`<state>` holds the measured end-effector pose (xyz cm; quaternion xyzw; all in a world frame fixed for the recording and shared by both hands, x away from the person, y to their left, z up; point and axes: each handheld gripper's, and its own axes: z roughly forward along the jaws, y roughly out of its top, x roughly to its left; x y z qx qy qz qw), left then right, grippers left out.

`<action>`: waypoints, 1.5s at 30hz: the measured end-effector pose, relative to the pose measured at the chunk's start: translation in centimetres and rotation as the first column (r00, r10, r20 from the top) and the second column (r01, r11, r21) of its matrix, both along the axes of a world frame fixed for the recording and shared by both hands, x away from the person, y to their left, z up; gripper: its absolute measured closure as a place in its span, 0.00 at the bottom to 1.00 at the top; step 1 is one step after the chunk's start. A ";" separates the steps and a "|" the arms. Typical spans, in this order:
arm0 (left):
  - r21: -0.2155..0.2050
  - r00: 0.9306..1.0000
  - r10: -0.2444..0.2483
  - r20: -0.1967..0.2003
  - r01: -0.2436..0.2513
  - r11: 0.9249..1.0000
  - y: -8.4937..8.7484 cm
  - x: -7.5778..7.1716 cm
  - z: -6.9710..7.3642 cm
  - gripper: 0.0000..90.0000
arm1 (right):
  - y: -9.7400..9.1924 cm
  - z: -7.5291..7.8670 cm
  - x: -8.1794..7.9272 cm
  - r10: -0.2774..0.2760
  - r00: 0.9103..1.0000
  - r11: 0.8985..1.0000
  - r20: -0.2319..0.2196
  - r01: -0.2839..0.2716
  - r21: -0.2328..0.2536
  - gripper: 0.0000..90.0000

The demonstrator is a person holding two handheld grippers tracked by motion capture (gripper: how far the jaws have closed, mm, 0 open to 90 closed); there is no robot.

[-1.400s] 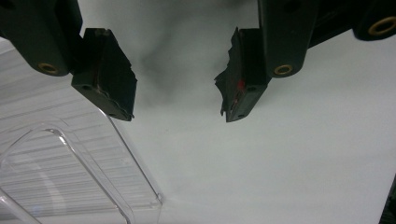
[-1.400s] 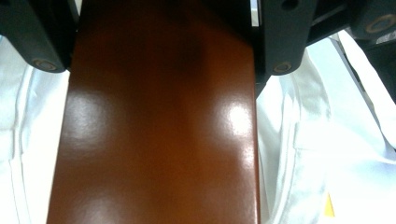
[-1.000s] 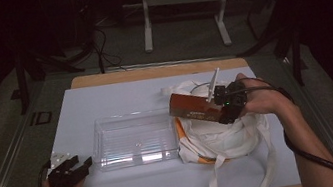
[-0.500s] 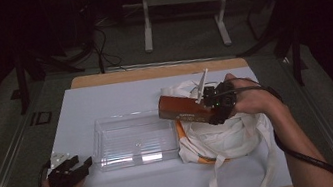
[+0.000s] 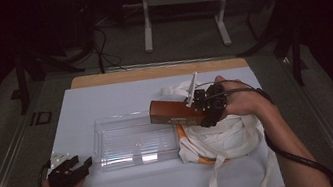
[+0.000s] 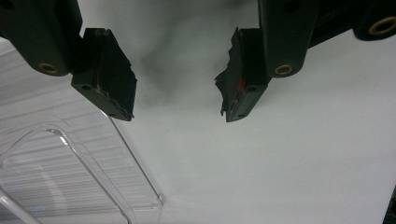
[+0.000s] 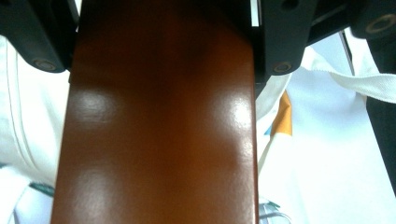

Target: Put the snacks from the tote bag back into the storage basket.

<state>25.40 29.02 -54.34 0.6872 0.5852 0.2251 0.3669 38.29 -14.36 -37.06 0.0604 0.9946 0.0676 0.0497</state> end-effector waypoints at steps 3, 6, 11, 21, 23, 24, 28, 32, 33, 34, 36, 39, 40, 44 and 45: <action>0.000 1.000 0.000 0.001 0.000 1.000 0.0 0.0 0.0 0.49 | 0.6 -0.1 -0.1 0.016 1.000 1.000 -0.002 -0.016 0.005 0.48; 0.000 1.000 0.001 0.001 -0.001 1.000 0.0 0.0 0.0 0.49 | 1.0 -0.1 -0.2 0.024 1.000 1.000 -0.003 -0.023 0.009 0.48; 0.000 1.000 0.000 0.001 0.000 1.000 0.0 0.0 0.0 0.49 | 1.9 -0.3 -0.5 0.043 0.999 0.999 -0.006 -0.043 0.006 0.48; 0.000 1.000 0.000 0.001 0.000 1.000 0.0 0.0 0.0 0.49 | 3.3 -0.6 -0.6 0.072 0.997 0.997 -0.009 -0.072 0.014 0.48; -0.001 1.000 0.001 0.001 -0.001 1.000 0.0 0.0 0.0 0.49 | 3.6 -0.7 -0.7 0.082 0.997 0.997 -0.011 -0.081 0.014 0.48; -0.001 1.000 0.000 0.000 0.000 1.000 0.0 0.0 0.0 0.49 | 3.9 -0.8 -0.7 0.082 0.997 0.997 -0.014 -0.081 0.014 0.48; -0.002 1.000 0.001 0.001 -0.001 1.000 0.0 0.0 0.0 0.49 | 4.5 -0.9 -0.8 0.094 0.995 0.995 -0.015 -0.094 0.013 0.48; 0.000 1.000 0.001 0.002 -0.001 1.000 0.0 0.0 0.0 0.49 | 5.1 -1.1 -0.9 0.108 0.994 0.994 -0.012 -0.108 0.011 0.48; -0.001 1.000 0.002 0.002 -0.002 1.000 0.0 0.0 0.0 0.49 | 5.3 -1.2 -1.0 0.112 0.994 0.994 -0.011 -0.112 0.009 0.48; -0.001 1.000 0.001 0.002 -0.001 1.000 0.0 0.0 0.0 0.49 | 5.5 -1.2 -1.0 0.118 0.993 0.993 -0.009 -0.118 0.005 0.48; 0.000 1.000 0.001 0.002 -0.001 1.000 0.0 0.0 0.0 0.49 | 5.8 -1.4 -1.1 0.129 0.992 0.992 -0.009 -0.129 -0.001 0.48; -0.002 1.000 0.002 0.002 -0.002 1.000 0.0 0.0 0.0 0.49 | 6.2 -1.6 -1.2 0.133 0.991 0.991 -0.009 -0.133 -0.006 0.48; -0.002 1.000 0.002 0.001 -0.002 1.000 0.0 0.0 0.0 0.49 | 6.3 -1.7 -1.2 0.138 0.990 0.990 -0.010 -0.138 -0.007 0.48; -0.003 1.000 0.002 0.001 -0.002 1.000 0.0 0.0 0.0 0.49 | 6.9 -2.0 -1.3 0.148 0.989 0.989 -0.012 -0.148 -0.013 0.48; -0.003 1.000 0.001 0.001 -0.001 1.000 0.0 0.0 0.0 0.49 | 7.0 -2.1 -1.4 0.148 0.989 0.989 -0.014 -0.148 -0.019 0.48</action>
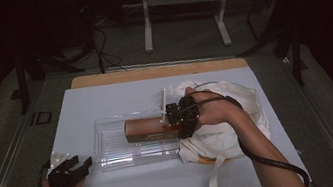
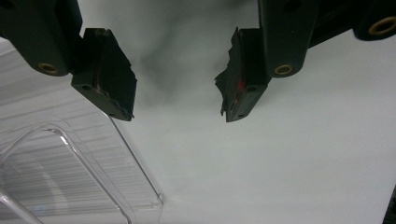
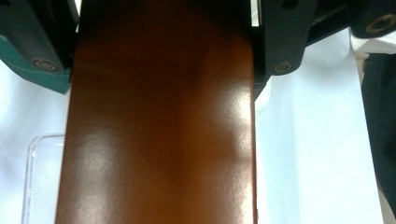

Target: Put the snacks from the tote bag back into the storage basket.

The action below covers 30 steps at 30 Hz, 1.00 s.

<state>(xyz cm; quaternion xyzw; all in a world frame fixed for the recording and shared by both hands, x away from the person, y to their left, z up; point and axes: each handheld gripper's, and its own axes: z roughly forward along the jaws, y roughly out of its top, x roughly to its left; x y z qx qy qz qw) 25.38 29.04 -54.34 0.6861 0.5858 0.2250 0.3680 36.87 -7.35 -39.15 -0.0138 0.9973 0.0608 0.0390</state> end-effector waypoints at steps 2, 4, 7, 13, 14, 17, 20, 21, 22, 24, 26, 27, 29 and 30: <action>0.000 1.000 0.000 -0.001 0.000 1.000 0.0 0.0 0.0 0.49 | 0.3 -0.2 0.0 0.012 1.000 1.000 0.001 -0.012 -0.003 0.48; -0.001 1.000 0.000 -0.001 0.000 1.000 0.0 0.0 0.0 0.49 | 0.6 -0.3 -0.1 0.016 1.000 1.000 0.000 -0.016 -0.010 0.48; 0.000 1.000 -0.001 -0.002 0.001 1.000 0.0 0.0 0.0 0.49 | 1.1 -0.5 -0.3 0.031 1.000 0.999 0.001 -0.031 -0.028 0.48; 0.000 1.000 -0.001 -0.003 0.001 1.000 0.0 0.0 0.0 0.49 | 1.9 -0.8 -0.5 0.044 0.999 0.998 0.004 -0.044 -0.040 0.48; 0.000 1.000 -0.001 -0.003 0.001 1.000 0.0 0.0 0.0 0.49 | 2.1 -1.0 -0.6 0.048 0.999 0.998 0.004 -0.048 -0.040 0.48; -0.001 1.000 -0.001 -0.003 0.001 1.000 0.0 0.0 0.0 0.49 | 2.6 -1.4 -0.7 0.059 0.998 0.996 0.007 -0.058 -0.060 0.48; -0.002 1.000 -0.001 -0.004 0.001 1.000 0.0 0.0 0.0 0.49 | 3.2 -1.7 -0.9 0.069 0.998 0.995 0.000 -0.069 -0.072 0.48; -0.001 1.000 -0.001 -0.004 0.001 1.000 0.0 0.0 0.0 0.49 | 3.3 -1.8 -0.9 0.079 0.997 0.994 0.002 -0.079 -0.071 0.48; -0.001 1.000 -0.002 -0.005 0.002 1.000 0.0 0.0 0.0 0.49 | 3.5 -1.8 -0.9 0.083 0.997 0.994 0.001 -0.083 -0.074 0.48; -0.001 1.000 -0.002 -0.005 0.002 1.000 0.0 0.0 0.0 0.49 | 3.8 -2.0 -1.1 0.091 0.996 0.992 0.003 -0.090 -0.087 0.48; -0.002 1.000 -0.001 -0.005 0.001 1.000 0.0 0.0 0.0 0.49 | 4.2 -2.1 -1.1 0.104 0.995 0.990 0.008 -0.103 -0.095 0.48; -0.002 1.000 -0.001 -0.005 0.001 1.000 0.0 0.0 0.0 0.49 | 4.2 -2.1 -1.1 0.104 0.995 0.990 0.008 -0.103 -0.095 0.48; -0.001 1.000 -0.003 -0.007 0.003 1.000 0.0 0.1 0.0 0.49 | 4.7 -2.2 -1.3 0.118 0.993 0.987 0.016 -0.116 -0.115 0.47; -0.001 1.000 -0.003 -0.007 0.003 1.000 0.0 0.1 0.0 0.49 | 4.9 -2.3 -1.4 0.116 0.993 0.986 0.015 -0.113 -0.120 0.47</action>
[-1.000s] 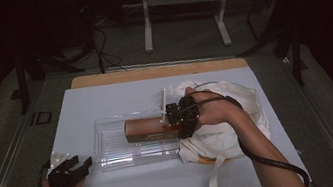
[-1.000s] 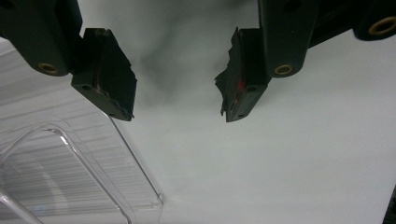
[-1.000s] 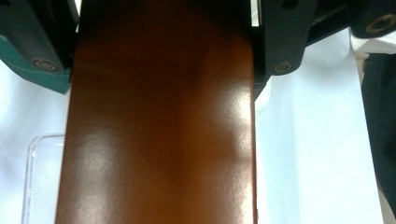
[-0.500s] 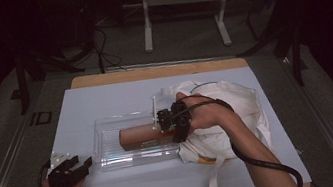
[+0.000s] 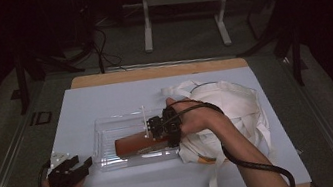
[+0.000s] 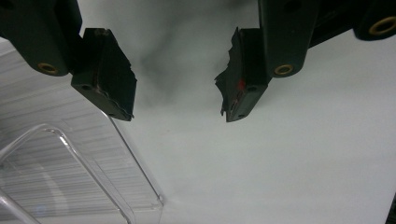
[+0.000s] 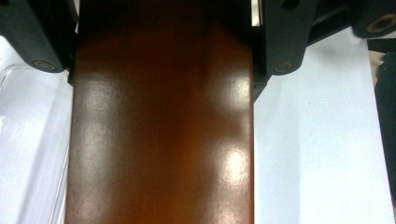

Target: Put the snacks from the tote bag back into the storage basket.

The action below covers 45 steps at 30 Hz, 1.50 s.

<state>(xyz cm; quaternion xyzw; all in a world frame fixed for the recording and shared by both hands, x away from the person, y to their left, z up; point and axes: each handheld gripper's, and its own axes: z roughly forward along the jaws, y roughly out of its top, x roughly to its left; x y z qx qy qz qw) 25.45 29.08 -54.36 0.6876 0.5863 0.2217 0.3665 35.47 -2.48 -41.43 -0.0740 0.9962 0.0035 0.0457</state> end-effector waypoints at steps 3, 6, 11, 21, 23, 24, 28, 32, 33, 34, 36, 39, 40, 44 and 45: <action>-0.001 1.000 0.001 0.000 -0.001 1.000 0.0 0.0 0.0 0.49 | 0.4 -0.1 -0.1 0.004 1.000 1.000 -0.002 -0.004 0.001 0.47; -0.002 1.000 0.000 -0.002 0.000 1.000 0.0 0.0 0.0 0.49 | 0.8 -0.2 -0.1 0.000 1.000 1.000 -0.024 0.000 0.000 0.46; 0.000 1.000 0.000 -0.003 0.000 1.000 0.0 0.0 0.0 0.49 | 1.3 0.2 -0.1 -0.004 0.999 0.999 -0.048 0.006 0.032 0.46; -0.001 1.000 0.001 -0.005 -0.001 1.000 0.0 0.0 0.0 0.48 | 2.2 -0.4 -0.1 -0.001 0.998 1.000 -0.058 0.002 0.020 0.44; -0.002 1.000 0.001 -0.004 -0.001 1.000 0.0 0.0 0.0 0.48 | 2.2 -0.6 -0.1 -0.003 0.998 1.000 -0.065 0.005 0.020 0.44; -0.002 1.000 0.001 -0.005 -0.001 1.000 0.0 0.0 0.0 0.48 | 2.2 -0.7 -0.1 -0.003 0.998 1.000 -0.067 0.005 0.022 0.43; 0.001 1.000 0.000 -0.006 0.000 1.000 0.0 0.1 0.0 0.48 | 2.1 -1.0 -0.1 -0.009 0.996 0.999 -0.089 0.012 0.029 0.37; 0.000 1.000 0.001 -0.007 -0.001 1.000 0.0 0.1 0.0 0.48 | 1.8 -1.1 -0.3 -0.011 0.995 0.999 -0.104 0.015 0.031 0.31; 0.002 1.000 0.001 -0.006 -0.001 1.000 0.0 0.1 0.0 0.48 | 1.7 -1.0 -0.3 -0.013 0.994 0.999 -0.106 0.017 0.030 0.30; 0.001 1.000 0.001 -0.007 -0.001 1.000 0.0 0.1 0.0 0.48 | 1.6 -1.1 -0.2 -0.017 0.994 1.000 -0.110 0.020 0.023 0.29; 0.001 1.000 0.001 -0.006 -0.001 1.000 0.0 0.1 0.0 0.48 | 1.3 -1.2 -0.2 -0.021 0.994 1.000 -0.109 0.022 0.007 0.29; 0.002 1.000 0.000 -0.006 0.000 1.000 0.0 0.1 0.0 0.48 | 0.5 -1.5 0.0 -0.036 0.992 0.999 -0.117 0.037 0.006 0.29; 0.001 1.000 0.001 -0.006 -0.001 1.000 0.0 0.1 0.0 0.48 | 0.4 -1.6 0.1 -0.039 0.992 0.999 -0.119 0.040 0.008 0.29; 0.001 1.000 0.001 -0.007 -0.001 1.000 0.0 0.1 0.0 0.48 | -0.1 -1.7 0.2 -0.048 0.991 0.999 -0.122 0.051 0.018 0.29; 0.001 1.000 0.001 -0.007 -0.001 1.000 0.0 0.1 0.0 0.48 | -0.2 -1.6 0.2 -0.046 0.992 0.999 -0.121 0.048 0.019 0.29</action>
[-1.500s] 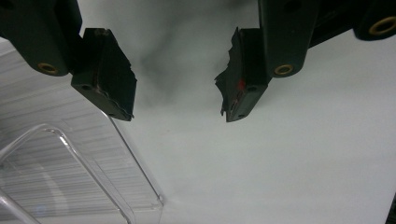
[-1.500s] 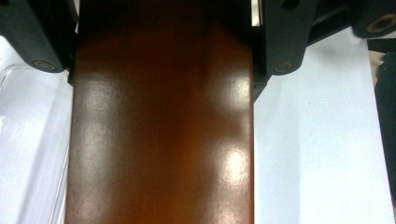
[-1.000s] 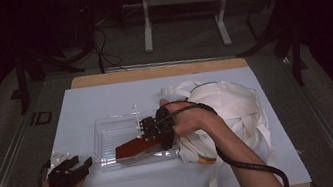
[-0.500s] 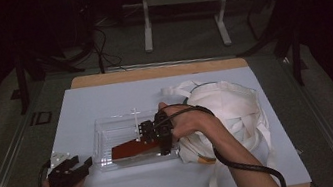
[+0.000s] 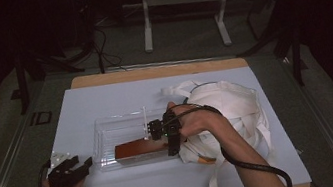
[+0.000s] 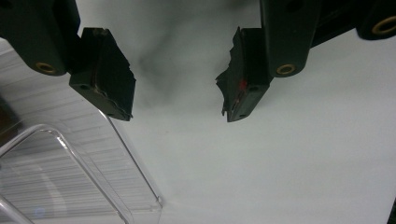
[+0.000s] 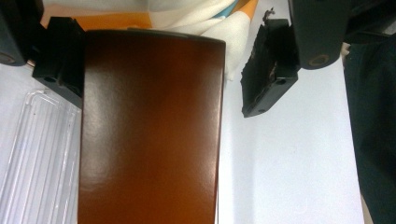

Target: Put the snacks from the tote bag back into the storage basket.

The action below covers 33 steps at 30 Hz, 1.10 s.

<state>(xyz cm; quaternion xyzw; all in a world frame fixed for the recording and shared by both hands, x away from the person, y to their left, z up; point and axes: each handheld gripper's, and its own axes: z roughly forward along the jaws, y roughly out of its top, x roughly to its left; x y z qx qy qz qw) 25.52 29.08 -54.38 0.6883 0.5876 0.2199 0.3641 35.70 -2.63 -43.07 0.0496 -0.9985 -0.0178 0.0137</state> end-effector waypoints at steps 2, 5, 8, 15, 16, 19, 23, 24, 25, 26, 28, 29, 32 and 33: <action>0.000 1.000 0.001 0.000 -0.001 1.000 0.0 0.0 0.0 0.48 | -0.1 0.1 0.0 -0.001 1.000 1.000 0.005 0.001 0.000 0.29; 0.000 1.000 0.000 0.000 0.000 1.000 0.0 0.0 0.0 0.48 | -0.2 0.2 0.1 -0.001 1.000 1.000 0.011 0.001 0.015 0.29; 0.000 1.000 0.000 0.000 0.000 1.000 0.0 0.0 0.0 0.48 | -0.4 0.3 0.1 -0.011 1.000 1.000 0.009 0.010 0.015 0.29; -0.002 1.000 0.000 0.000 0.000 1.000 0.0 0.0 0.0 0.48 | -0.7 0.8 0.1 -0.007 1.000 0.999 0.018 0.006 0.054 0.29; -0.002 1.000 0.000 -0.001 0.000 1.000 0.0 0.0 0.0 0.48 | -0.7 0.9 0.1 -0.009 1.000 0.998 0.020 0.008 0.058 0.30; -0.002 1.000 0.000 -0.001 0.000 1.000 0.0 0.0 0.0 0.48 | -0.9 1.1 0.1 -0.008 1.000 0.997 0.027 0.006 0.073 0.30; -0.002 1.000 0.000 -0.001 0.000 1.000 0.0 0.0 0.0 0.48 | -1.3 1.5 0.1 -0.022 0.999 0.995 0.033 0.018 0.098 0.32; -0.002 1.000 0.000 0.000 0.000 1.000 0.0 0.0 0.0 0.48 | -1.5 1.6 0.1 -0.029 0.999 0.994 0.036 0.025 0.107 0.32; -0.001 1.000 0.001 -0.001 -0.001 1.000 0.0 0.0 0.0 0.48 | -1.6 1.8 0.1 -0.035 0.999 0.994 0.038 0.031 0.109 0.33; -0.002 1.000 0.000 0.000 0.000 1.000 0.0 0.0 0.0 0.48 | -1.8 1.8 0.2 -0.040 0.998 0.992 0.043 0.034 0.121 0.34; -0.003 1.000 0.001 0.000 -0.001 1.000 0.0 0.0 0.0 0.48 | -2.2 2.1 0.2 -0.056 0.996 0.989 0.062 0.047 0.142 0.34; -0.002 1.000 0.000 0.000 0.000 1.000 0.0 0.0 0.0 0.48 | -2.4 2.2 0.2 -0.063 0.996 0.986 0.070 0.052 0.156 0.34; -0.002 1.000 0.000 -0.001 0.000 1.000 0.0 0.0 0.0 0.47 | -3.2 2.7 0.4 -0.099 0.989 0.975 0.107 0.075 0.211 0.35; -0.002 1.000 0.000 -0.001 0.000 1.000 0.0 0.0 0.0 0.47 | -3.6 2.8 0.3 -0.114 0.986 0.970 0.118 0.085 0.228 0.35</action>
